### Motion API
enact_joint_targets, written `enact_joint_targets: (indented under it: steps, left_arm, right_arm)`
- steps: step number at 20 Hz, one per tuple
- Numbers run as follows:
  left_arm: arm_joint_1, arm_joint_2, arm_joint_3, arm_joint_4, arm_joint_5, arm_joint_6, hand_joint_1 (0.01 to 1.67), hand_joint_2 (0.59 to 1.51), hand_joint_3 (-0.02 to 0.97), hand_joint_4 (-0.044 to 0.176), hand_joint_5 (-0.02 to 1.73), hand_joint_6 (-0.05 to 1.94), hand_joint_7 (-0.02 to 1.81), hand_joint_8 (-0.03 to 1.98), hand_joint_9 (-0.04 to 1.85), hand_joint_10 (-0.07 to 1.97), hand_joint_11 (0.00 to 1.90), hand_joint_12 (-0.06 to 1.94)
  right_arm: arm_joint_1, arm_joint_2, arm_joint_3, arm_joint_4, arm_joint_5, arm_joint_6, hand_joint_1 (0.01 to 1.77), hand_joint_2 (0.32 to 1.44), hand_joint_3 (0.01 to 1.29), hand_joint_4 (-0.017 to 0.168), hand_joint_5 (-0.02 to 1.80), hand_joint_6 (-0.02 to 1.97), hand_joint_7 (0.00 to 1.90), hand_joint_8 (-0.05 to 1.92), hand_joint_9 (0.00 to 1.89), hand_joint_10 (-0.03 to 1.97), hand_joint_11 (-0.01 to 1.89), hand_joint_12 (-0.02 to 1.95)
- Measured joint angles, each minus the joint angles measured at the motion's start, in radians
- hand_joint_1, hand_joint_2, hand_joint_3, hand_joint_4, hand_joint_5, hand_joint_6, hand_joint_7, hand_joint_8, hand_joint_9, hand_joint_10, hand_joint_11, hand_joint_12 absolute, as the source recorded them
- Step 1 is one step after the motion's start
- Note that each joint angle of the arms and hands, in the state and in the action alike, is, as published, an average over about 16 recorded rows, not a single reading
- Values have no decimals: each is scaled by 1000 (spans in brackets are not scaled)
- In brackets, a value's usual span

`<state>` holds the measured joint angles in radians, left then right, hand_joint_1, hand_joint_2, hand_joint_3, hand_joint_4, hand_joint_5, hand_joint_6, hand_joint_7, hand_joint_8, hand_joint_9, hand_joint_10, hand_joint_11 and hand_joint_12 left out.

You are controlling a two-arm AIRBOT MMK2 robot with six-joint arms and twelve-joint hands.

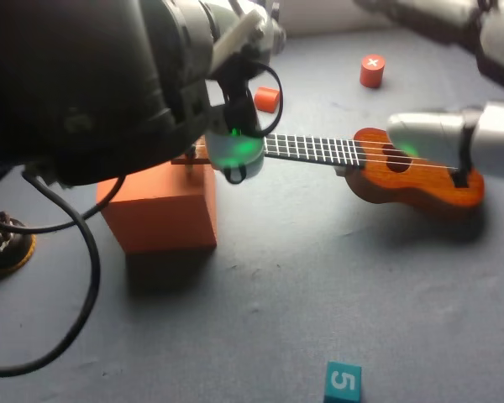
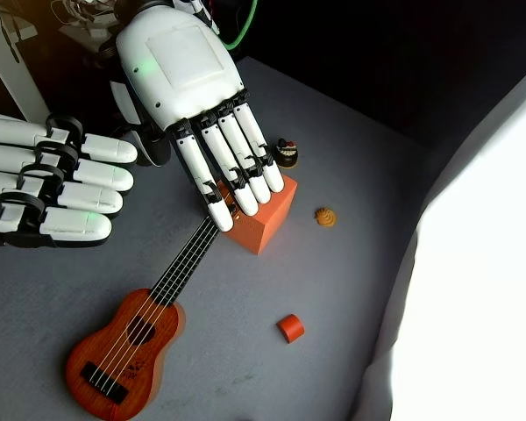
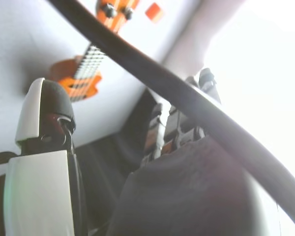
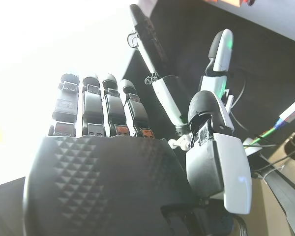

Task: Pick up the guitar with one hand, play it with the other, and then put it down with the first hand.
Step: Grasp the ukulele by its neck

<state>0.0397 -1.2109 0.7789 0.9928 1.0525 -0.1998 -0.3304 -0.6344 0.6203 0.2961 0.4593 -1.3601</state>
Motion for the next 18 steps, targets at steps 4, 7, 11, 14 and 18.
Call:
enact_joint_targets:
  steps: [4, 7, 11, 14, 18]
  left_arm:
    - [42, -53, 32, 57, -25, -42, 1121, 1020, 15, 63, 21, -10, 18, -13, 18, 19, 17, -10]
    - [77, -92, 58, 99, -41, -69, 1129, 1019, 16, 57, 22, -10, 18, -13, 17, 19, 17, -11]
    - [121, -144, 91, 153, -58, -103, 1127, 1019, 17, 58, 22, -11, 17, -13, 17, 19, 17, -12]
    - [151, -179, 112, 191, -62, -124, 1126, 1020, 16, 61, 21, -11, 17, -13, 18, 19, 17, -12]
    - [189, -219, 137, 240, -53, -148, 1131, 1020, 16, 65, 21, -11, 16, -13, 20, 19, 17, -13]
  right_arm:
    - [-58, 1, 5, 36, 63, 7, 154, 1272, 21, 5, 18, 16, 25, 11, 22, 2, 22, -3]
    - [-91, 3, 11, 57, 104, 18, 156, 1276, 20, 3, 18, 16, 24, 11, 22, 2, 21, -3]
    - [-106, 4, 22, 60, 135, 58, 157, 1281, 21, 0, 19, 16, 25, 10, 22, 2, 21, -3]
    - [-100, 5, 34, 43, 141, 111, 158, 1285, 21, -2, 22, 16, 26, 10, 22, 2, 21, -4]
    - [-93, 6, 48, 7, 140, 182, 158, 1286, 21, -4, 23, 17, 27, 10, 21, 2, 21, -3]
